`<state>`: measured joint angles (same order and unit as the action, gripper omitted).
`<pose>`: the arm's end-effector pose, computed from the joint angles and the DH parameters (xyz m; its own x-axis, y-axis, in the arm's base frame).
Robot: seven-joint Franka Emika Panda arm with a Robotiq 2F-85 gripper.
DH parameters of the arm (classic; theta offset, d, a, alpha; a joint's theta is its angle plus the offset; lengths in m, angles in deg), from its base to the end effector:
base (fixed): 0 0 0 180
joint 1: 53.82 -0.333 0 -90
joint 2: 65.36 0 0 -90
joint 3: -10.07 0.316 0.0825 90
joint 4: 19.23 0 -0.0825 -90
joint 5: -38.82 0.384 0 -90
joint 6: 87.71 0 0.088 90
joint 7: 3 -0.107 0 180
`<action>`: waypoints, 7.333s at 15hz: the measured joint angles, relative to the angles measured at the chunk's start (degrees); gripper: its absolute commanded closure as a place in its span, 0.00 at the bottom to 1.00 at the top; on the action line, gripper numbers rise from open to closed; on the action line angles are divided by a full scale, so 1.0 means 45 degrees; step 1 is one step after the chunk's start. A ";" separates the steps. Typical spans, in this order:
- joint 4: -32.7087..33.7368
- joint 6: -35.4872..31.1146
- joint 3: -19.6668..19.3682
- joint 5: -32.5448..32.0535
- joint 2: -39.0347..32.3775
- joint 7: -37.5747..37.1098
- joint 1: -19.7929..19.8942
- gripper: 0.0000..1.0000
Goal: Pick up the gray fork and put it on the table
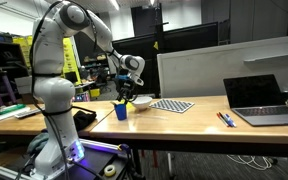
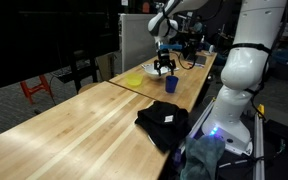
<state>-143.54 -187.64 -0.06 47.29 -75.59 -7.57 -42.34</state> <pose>0.4523 -0.1651 0.2824 0.7115 -0.4107 -0.5701 -0.5170 -0.8555 -0.0290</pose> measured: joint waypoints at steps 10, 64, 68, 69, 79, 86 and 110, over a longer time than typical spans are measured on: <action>0.1383 0.0388 0.0301 -0.0034 -0.0190 0.0056 -0.0394 0.00; 0.5320 0.4465 -0.0107 -0.0468 -0.4377 -0.0673 0.0108 0.95; 0.5315 0.4520 -0.0074 -0.1024 -0.3465 -0.0856 -0.0308 0.95; 0.5312 0.4538 -0.0053 -0.1143 -0.3209 -0.0866 -0.0405 0.95; 0.2635 0.4248 0.0618 -0.1297 0.0610 0.0231 -0.0823 0.95; -0.1961 0.2991 0.1729 -0.1298 0.4176 0.0902 -0.1858 0.95; -0.4340 -0.0280 0.3493 -0.0519 0.3478 0.2571 -0.3972 0.95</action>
<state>-163.07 -188.90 15.66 44.95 -59.94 4.00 -60.22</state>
